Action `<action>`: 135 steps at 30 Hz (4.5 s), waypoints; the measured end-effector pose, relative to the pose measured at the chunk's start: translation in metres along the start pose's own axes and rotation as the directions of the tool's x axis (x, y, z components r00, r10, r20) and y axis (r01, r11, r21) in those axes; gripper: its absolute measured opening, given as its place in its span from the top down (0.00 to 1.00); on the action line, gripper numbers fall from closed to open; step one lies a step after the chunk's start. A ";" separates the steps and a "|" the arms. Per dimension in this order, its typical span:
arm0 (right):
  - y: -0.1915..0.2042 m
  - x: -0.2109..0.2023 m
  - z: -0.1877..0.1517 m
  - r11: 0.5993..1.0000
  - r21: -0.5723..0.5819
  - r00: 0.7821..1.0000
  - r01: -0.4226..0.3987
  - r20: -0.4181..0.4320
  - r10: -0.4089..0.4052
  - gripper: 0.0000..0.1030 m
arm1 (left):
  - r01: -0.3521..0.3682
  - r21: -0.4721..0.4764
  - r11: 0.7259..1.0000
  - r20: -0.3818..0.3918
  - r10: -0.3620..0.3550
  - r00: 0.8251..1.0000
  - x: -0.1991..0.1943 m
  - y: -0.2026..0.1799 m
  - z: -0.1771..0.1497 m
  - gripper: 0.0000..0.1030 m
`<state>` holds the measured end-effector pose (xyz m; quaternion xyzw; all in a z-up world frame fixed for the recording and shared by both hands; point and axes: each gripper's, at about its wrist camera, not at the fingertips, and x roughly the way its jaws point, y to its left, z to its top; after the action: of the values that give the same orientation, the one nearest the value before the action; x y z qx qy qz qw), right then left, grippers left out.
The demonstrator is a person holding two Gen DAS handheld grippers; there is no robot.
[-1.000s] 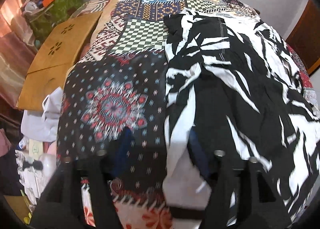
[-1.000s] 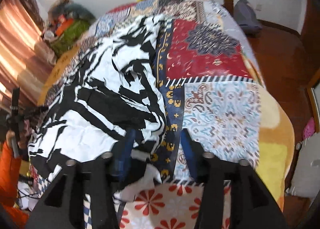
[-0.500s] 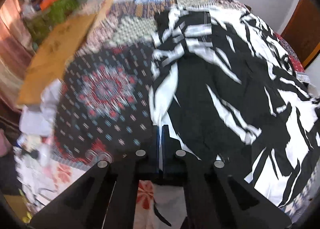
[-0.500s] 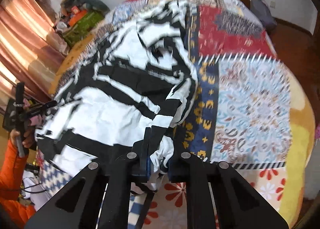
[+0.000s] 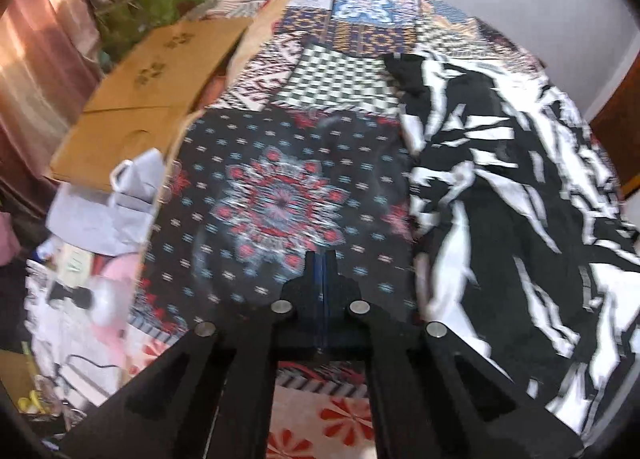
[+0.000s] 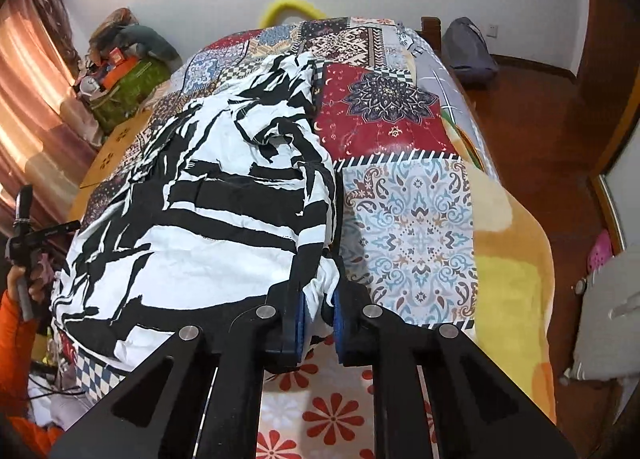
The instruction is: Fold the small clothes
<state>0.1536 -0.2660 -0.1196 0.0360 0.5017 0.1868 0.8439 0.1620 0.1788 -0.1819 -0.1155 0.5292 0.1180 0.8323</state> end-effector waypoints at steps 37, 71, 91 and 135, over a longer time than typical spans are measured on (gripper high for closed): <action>-0.026 0.000 -0.003 0.988 -0.049 0.990 0.144 0.005 -0.144 0.92 | -0.191 0.126 0.973 0.011 0.191 0.982 0.061 -0.063 0.000 0.95; -0.018 -0.007 -0.023 0.998 0.032 0.998 -0.048 -0.028 0.049 0.94 | -0.137 0.178 0.975 -0.030 0.144 0.989 0.036 -0.042 -0.042 0.55; -0.014 0.030 -0.010 1.000 0.005 0.997 -0.027 -0.075 0.027 0.44 | 0.015 0.119 0.993 -0.101 -0.003 0.995 0.029 -0.031 -0.038 0.56; -0.011 0.083 0.103 1.000 -0.005 0.999 0.001 0.046 -0.001 0.54 | -0.018 0.015 1.000 0.080 0.017 0.997 0.046 -0.027 0.103 0.52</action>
<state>0.2808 -0.2343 -0.1401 0.0378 0.4819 0.1868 0.8553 0.2772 0.1887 -0.1791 -0.0996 0.4974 0.1258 0.8526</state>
